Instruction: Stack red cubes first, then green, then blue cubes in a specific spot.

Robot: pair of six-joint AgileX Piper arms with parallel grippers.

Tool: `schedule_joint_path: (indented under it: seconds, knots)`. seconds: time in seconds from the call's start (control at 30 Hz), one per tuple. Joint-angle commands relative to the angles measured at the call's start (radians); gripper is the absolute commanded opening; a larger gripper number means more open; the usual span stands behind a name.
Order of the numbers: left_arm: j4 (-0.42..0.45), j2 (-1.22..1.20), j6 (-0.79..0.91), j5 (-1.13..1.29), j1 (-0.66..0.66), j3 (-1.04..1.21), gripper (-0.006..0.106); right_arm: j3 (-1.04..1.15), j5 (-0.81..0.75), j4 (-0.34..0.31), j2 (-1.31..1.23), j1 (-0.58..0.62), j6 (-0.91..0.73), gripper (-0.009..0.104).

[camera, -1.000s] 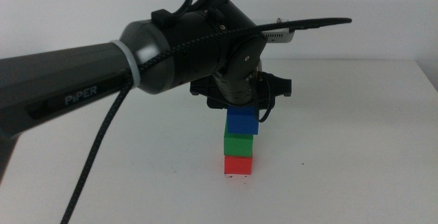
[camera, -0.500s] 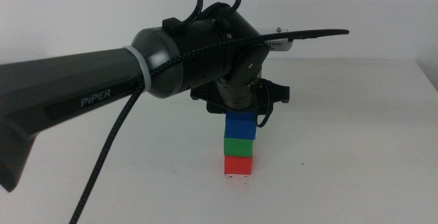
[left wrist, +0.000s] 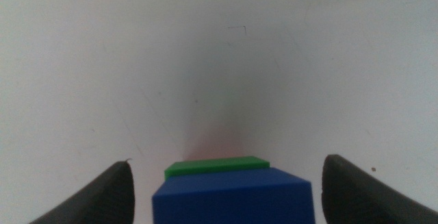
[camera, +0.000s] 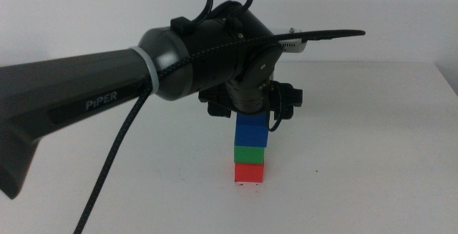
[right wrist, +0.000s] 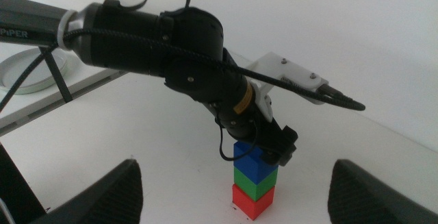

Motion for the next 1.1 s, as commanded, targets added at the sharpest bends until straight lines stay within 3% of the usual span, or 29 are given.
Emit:
schedule_joint_path:
  seconds: [0.0, 0.27, 0.37, 0.47, 0.73, 0.8, 0.97, 1.07]
  knots:
    - [0.002, -0.013, 0.034, 0.029, -0.002, -0.029, 0.094, 0.005, -0.002, -0.01, -0.003, 0.005, -0.005, 0.081]
    - [-0.046, -0.213, 0.276, 0.077, -0.002, -0.099, 0.094, 0.005, -0.002, -0.01, -0.003, 0.005, -0.005, 0.081]
    - [-0.016, -0.313, 0.395, 0.146, -0.002, -0.1, 0.094, 0.005, -0.002, -0.01, -0.003, 0.005, -0.005, 0.081]
    - [0.019, -0.415, 0.399, 0.297, 0.009, -0.1, 0.094, 0.005, -0.002, -0.01, -0.003, 0.005, -0.005, 0.081]
    - [0.023, -0.719, 0.67, 0.297, 0.168, 0.053, 0.094, 0.005, -0.01, -0.01, -0.003, 0.005, -0.005, 0.081]
    - [-0.04, -0.789, 0.723, 0.297, 0.264, 0.117, 0.094, 0.005, -0.01, -0.01, -0.003, 0.005, -0.005, 0.081]
    - [-0.414, -1.066, 1.061, -0.039, 0.636, 0.452, 0.094, 0.005, -0.009, -0.012, -0.005, 0.005, -0.005, 0.081]
    - [-0.466, -1.171, 1.068, -0.194, 0.732, 0.612, 0.094, 0.005, -0.009, -0.014, -0.002, 0.005, -0.005, 0.081]
